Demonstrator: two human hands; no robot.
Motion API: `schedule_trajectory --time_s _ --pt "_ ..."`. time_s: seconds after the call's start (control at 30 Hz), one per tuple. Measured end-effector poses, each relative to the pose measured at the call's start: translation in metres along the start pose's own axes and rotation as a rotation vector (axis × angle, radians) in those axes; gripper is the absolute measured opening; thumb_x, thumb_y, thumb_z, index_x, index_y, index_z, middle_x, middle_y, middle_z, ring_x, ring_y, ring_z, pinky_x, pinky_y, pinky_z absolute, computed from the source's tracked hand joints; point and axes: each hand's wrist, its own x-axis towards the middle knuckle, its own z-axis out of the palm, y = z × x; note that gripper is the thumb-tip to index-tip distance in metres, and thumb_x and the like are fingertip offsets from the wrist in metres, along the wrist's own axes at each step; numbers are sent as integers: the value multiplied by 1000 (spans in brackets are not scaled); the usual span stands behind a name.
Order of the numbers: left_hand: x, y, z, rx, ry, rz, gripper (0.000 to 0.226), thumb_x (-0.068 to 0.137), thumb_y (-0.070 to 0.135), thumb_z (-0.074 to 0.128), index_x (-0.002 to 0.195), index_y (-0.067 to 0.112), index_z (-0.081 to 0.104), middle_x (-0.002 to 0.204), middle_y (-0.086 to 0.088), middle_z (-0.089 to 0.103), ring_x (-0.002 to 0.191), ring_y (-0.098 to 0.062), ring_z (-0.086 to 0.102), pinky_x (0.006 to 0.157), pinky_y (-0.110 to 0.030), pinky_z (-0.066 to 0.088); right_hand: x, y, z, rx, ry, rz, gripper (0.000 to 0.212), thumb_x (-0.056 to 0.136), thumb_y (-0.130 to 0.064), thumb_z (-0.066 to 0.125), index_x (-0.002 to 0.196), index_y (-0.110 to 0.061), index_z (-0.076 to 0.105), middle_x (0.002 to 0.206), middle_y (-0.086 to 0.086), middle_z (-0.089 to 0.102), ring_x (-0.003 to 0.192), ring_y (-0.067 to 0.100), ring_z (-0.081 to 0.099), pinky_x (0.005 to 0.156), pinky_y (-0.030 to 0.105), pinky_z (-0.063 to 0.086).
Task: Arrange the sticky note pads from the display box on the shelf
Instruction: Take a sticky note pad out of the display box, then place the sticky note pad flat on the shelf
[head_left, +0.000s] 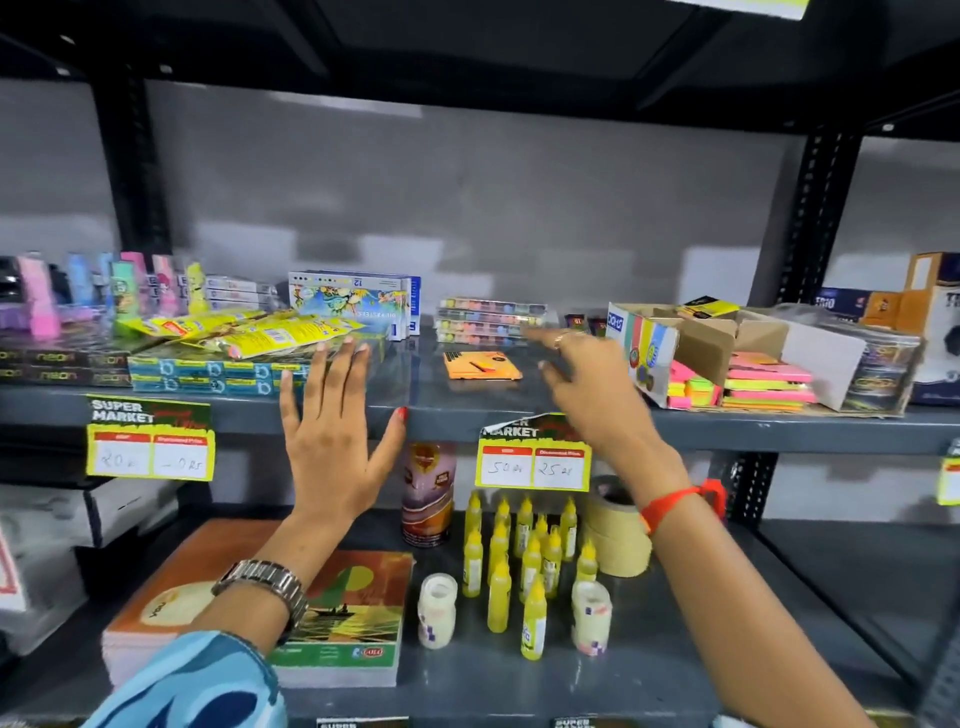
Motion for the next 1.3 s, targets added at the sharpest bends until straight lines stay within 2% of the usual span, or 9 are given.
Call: schedule_trajectory --time_s 0.17,0.3,0.47,0.7,0.87,0.97,1.07,1.2,1.3 --pt "0 3 3 1 46 -15 67 91 49 32 142 7 37 147 -11 40 140 -26 25 116 -46 4 -26 46 -64 -221 428 198 23 74 14 54 91 6 68 85 32 68 82 42 60 73 34 36" --pt "-1 5 5 7 67 -32 67 90 49 32 142 7 37 146 -11 41 139 -27 26 116 -46 4 -28 85 -84 -405 187 352 32 71 18 49 100 9 60 99 34 62 92 48 58 75 46 49" --pt "0 5 2 -25 65 -46 67 89 48 33 141 7 38 145 -13 42 139 -28 26 116 -40 -3 -42 102 -87 -582 23 315 16 74 16 51 84 10 61 82 36 64 79 49 60 66 50 51" --pt "0 3 2 34 29 -39 69 91 52 26 143 7 35 148 -11 39 140 -27 24 116 -43 1 -42 100 -103 -455 431 299 25 85 5 50 103 1 67 89 31 69 80 45 62 70 45 51" --pt "0 1 4 47 42 -16 68 92 52 26 143 7 34 148 -11 39 140 -27 25 116 -46 5 -26 46 -83 -294 809 -75 24 88 0 55 108 -7 67 93 15 74 80 33 66 71 32 45" --pt "0 1 4 38 48 -11 68 93 51 27 144 7 34 148 -11 39 140 -27 25 117 -45 4 -13 20 -51 -277 605 -231 31 82 5 59 108 -10 67 92 11 75 78 29 66 67 34 52" --pt "0 0 3 36 47 -15 69 92 51 27 144 7 33 147 -11 39 140 -27 25 116 -45 4 -5 13 -25 -447 219 -127 32 73 7 65 101 -8 69 83 15 72 74 34 66 52 32 50" --pt "0 0 4 35 55 -15 69 90 50 30 144 7 34 147 -11 40 139 -27 27 116 -46 6 4 28 -8 -410 -306 56 25 91 -8 48 111 -9 62 108 21 64 100 39 58 78 42 49" --pt "0 0 6 34 63 -15 69 91 51 28 144 7 35 147 -11 40 139 -27 27 116 -46 6 1 33 -20 -333 -252 65 28 88 -1 45 109 -3 64 104 24 66 96 40 59 80 44 51"
